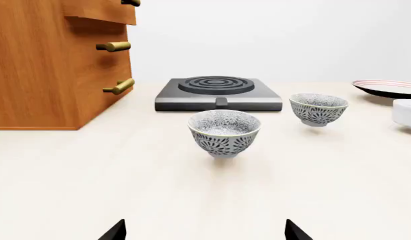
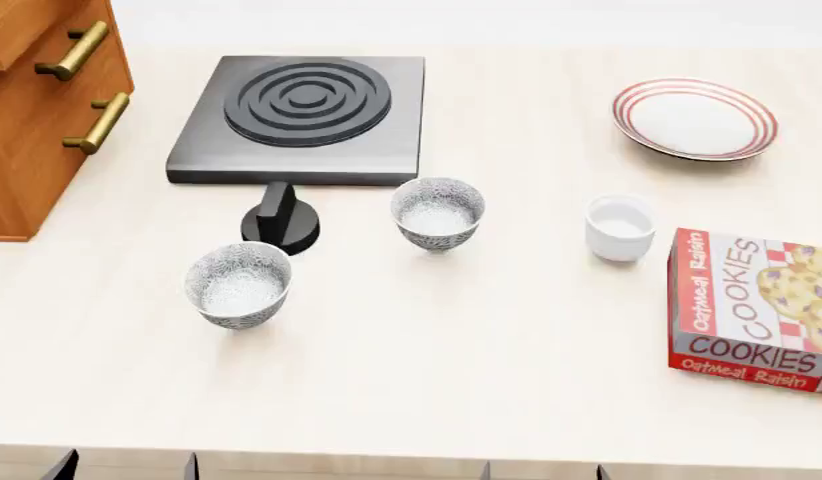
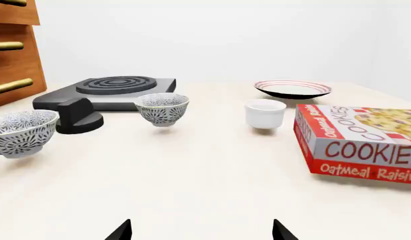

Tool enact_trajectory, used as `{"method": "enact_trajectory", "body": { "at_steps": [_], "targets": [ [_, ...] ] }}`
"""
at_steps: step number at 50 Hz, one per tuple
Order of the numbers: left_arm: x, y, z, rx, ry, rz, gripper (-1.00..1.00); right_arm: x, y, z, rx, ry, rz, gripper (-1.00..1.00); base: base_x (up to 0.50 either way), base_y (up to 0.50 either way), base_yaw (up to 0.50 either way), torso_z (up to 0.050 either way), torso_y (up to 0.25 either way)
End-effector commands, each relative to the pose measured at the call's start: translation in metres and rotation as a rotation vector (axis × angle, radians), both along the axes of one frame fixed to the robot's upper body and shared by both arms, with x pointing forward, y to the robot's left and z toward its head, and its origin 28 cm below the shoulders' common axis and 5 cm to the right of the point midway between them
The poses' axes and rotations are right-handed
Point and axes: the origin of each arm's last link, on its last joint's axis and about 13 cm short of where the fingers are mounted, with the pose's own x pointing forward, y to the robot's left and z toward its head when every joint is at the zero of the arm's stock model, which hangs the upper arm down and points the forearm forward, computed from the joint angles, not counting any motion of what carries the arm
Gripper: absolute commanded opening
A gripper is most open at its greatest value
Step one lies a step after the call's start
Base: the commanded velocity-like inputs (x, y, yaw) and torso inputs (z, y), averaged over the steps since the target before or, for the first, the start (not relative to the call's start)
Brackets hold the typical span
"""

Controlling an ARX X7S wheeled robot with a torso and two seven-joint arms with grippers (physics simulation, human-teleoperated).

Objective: Pick the akita bowl next to the ramekin and place it on the plate.

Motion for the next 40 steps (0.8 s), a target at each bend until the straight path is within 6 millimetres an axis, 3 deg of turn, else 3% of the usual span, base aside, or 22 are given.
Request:
{"method": "enact_trajectory", "body": {
  "at_steps": [1,33,38,40],
  "targets": [
    [0.0,0.0,0.0,0.001,0.0,0.0,1.0,0.0,0.0,0.0,0.001,0.001,0.0,1.0,0.0,0.0,0.0,0.0,0.0],
    [-0.001,-0.001,0.002,-0.013,0.043,-0.013,1.0,-0.002,0.002,0.006,0.0,0.005,0.013,1.0,0.0,0.0,0.0,0.0,0.0],
    [0.005,-0.003,0.033,0.056,0.024,-0.006,1.0,0.005,0.004,0.028,0.002,0.007,-0.016,1.0,0.0,0.0,0.0,0.0,0.0],
    [0.016,-0.005,0.075,0.02,-0.03,0.011,1.0,0.013,0.008,0.047,-0.032,-0.045,-0.058,1.0,0.0,0.0,0.0,0.0,0.0]
  ]
}}
